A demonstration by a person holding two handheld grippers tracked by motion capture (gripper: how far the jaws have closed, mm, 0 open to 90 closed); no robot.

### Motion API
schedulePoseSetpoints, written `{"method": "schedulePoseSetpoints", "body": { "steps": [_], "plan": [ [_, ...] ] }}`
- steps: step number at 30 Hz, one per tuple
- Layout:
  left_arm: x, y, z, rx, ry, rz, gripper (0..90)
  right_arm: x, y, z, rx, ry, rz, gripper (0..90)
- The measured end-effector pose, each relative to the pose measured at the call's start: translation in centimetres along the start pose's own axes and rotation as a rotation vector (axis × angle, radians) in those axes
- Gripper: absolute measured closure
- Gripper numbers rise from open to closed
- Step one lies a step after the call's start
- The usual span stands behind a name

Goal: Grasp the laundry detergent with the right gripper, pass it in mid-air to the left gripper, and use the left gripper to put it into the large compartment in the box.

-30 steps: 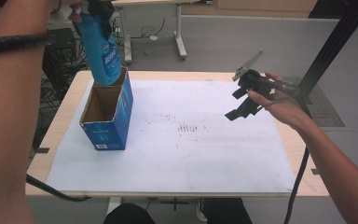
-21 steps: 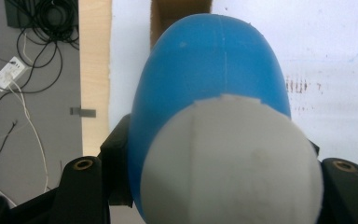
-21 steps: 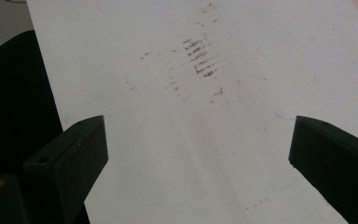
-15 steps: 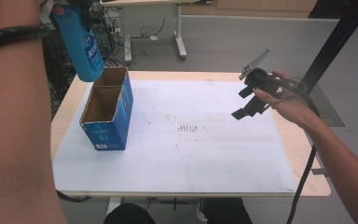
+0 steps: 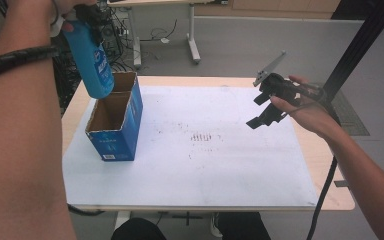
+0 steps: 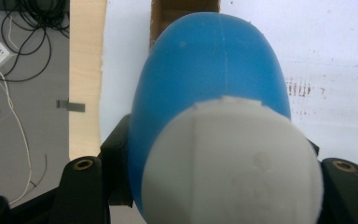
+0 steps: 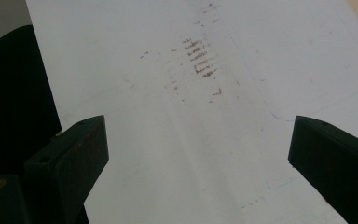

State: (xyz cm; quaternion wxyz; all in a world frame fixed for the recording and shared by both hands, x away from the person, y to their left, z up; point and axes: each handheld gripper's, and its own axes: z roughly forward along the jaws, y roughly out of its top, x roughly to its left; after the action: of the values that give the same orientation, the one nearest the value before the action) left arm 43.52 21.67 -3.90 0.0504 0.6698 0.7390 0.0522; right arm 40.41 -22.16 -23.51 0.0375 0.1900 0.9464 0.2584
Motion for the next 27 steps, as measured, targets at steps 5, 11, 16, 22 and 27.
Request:
{"method": "schedulePoseSetpoints", "body": {
  "steps": [5,11,16,22,27],
  "plan": [
    [0.3,0.0,1.1,0.004,0.000,-0.008,37.9,0.2,0.1,0.0,0.005,-0.001,-0.005,4.8],
    [0.7,0.2,2.7,0.017,-0.004,-0.014,37.9,0.1,0.1,0.2,0.005,-0.002,-0.003,4.8],
    [0.8,0.3,4.2,0.030,-0.006,-0.013,37.9,0.0,0.2,0.4,0.011,-0.003,-0.006,4.8],
    [1.0,0.4,6.2,0.040,-0.009,-0.011,37.9,0.0,0.2,0.4,0.017,-0.004,-0.008,4.9],
    [1.1,0.4,8.1,0.063,-0.016,-0.008,37.9,-0.1,0.2,0.5,0.022,-0.006,-0.006,4.9]
  ]
}}
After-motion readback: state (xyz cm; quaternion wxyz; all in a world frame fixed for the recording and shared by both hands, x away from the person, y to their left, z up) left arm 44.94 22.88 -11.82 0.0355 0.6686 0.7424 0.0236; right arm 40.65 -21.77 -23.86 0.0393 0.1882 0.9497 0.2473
